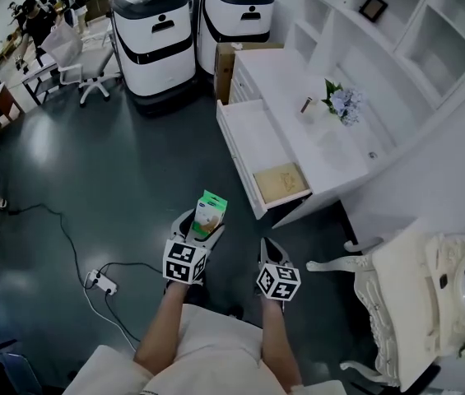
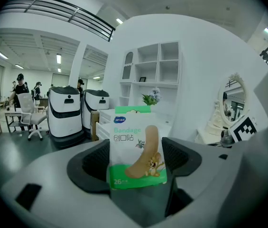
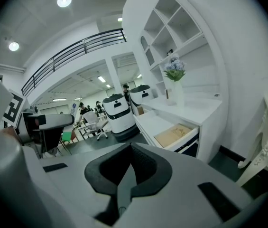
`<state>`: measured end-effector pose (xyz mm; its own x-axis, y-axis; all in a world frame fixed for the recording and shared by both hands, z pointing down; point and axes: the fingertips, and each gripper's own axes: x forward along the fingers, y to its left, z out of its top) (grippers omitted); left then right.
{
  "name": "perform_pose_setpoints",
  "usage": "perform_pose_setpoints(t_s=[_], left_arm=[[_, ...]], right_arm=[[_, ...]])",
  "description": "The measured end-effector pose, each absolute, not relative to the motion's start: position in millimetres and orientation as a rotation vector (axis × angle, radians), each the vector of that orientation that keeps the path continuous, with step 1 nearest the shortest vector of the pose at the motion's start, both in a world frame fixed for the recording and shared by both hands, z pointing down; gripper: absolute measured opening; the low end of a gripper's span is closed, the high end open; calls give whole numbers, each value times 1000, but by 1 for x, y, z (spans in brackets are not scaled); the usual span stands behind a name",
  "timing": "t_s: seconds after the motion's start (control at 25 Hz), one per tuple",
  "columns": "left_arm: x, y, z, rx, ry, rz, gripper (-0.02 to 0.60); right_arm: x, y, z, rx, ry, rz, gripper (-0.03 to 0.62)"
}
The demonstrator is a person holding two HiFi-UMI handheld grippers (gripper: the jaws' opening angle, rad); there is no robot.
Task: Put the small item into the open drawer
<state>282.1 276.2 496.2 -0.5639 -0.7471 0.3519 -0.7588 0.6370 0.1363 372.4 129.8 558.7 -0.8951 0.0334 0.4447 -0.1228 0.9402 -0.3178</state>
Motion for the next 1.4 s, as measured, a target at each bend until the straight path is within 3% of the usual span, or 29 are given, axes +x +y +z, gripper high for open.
perform_pose_setpoints(t_s=[0.4,0.76,1.4], left_arm=[[187,313,495,1238,-2480,18,359],[143,331,509,1245,-2445,17,359],[11,278,534,1274,-2384,110,359]], right_arm=[[296,161,566,111,-2620,453,25],[248,175,571,121,-2609,447,25],[102,144,586,48,-2603,439,25]])
